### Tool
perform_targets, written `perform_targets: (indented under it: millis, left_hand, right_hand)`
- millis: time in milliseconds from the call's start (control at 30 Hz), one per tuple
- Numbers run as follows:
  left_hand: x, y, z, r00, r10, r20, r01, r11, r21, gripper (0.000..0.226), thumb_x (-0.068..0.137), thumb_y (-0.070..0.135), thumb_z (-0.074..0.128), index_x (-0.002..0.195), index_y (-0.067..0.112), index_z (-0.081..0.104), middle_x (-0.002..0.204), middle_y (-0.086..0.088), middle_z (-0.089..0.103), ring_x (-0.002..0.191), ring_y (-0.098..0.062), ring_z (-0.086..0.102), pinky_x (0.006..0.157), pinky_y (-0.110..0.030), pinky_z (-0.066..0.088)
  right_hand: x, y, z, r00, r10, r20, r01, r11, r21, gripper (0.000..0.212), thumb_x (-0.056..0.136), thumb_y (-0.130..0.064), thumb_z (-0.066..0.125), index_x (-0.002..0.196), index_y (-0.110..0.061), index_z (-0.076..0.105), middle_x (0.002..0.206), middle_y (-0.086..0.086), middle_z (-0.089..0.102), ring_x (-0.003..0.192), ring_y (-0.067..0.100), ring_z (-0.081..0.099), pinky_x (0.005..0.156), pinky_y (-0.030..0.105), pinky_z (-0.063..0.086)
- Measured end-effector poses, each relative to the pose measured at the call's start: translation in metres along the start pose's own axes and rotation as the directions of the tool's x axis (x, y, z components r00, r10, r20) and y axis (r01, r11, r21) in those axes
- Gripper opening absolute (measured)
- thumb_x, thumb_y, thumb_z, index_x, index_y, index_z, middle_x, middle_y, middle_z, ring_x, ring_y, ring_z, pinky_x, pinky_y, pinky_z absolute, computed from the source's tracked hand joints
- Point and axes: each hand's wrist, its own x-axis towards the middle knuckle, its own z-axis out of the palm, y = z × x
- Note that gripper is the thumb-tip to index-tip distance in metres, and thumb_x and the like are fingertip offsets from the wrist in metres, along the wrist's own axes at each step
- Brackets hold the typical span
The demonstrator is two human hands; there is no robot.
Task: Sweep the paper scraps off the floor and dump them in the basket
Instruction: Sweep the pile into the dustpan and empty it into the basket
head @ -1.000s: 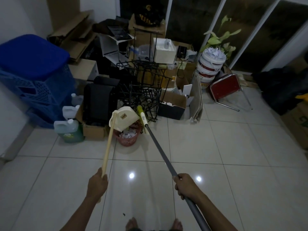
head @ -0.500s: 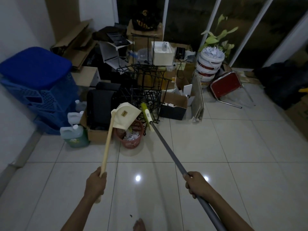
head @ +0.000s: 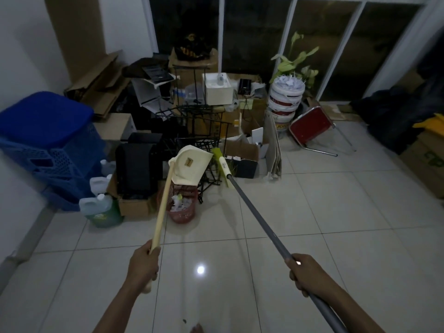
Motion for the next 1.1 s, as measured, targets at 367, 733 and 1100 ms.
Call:
perform_targets:
  millis: [367,733,1100]
  left_hand:
    - [-0.047,0.043,0.094,0.985,0.031,0.167,-0.034,0.999,0.014,0.011,0.094,0.012,0.047,0.09,0.008,0.057,0.062,-0.01,0.04,0.047,-0.019,0.037,0.04,-0.023,0.032]
    - [-0.089,0.074,0.22,0.927,0.046,0.373,-0.059,0.998,0.022,0.011,0.094,0.011,0.048,0.092,0.004,0.057,0.063,-0.007,0.038,0.046,-0.016,0.036,0.04,-0.022,0.031]
    - [-0.117,0.115,0.326,0.812,0.048,0.582,-0.116,0.99,0.08,0.018,0.095,0.01,0.047,0.11,0.008,0.058,0.067,-0.008,0.041,0.05,-0.017,0.039,0.038,-0.02,0.034]
  right_hand:
    - [-0.039,0.078,-0.083,0.983,0.079,-0.165,-0.063,0.993,0.103,0.031,0.099,-0.021,0.045,0.105,0.007,0.055,0.059,0.006,0.046,0.034,0.01,0.035,0.035,0.018,0.031]
    - [-0.077,0.156,-0.153,0.937,0.179,-0.301,-0.136,0.978,0.158,0.031,0.099,-0.022,0.043,0.106,0.005,0.056,0.063,0.006,0.049,0.043,0.014,0.042,0.036,0.021,0.036]
    - [-0.108,0.215,-0.197,0.841,0.354,-0.41,-0.244,0.923,0.297,0.026,0.099,-0.024,0.044,0.098,0.0,0.056,0.064,0.007,0.048,0.045,0.016,0.042,0.038,0.022,0.037]
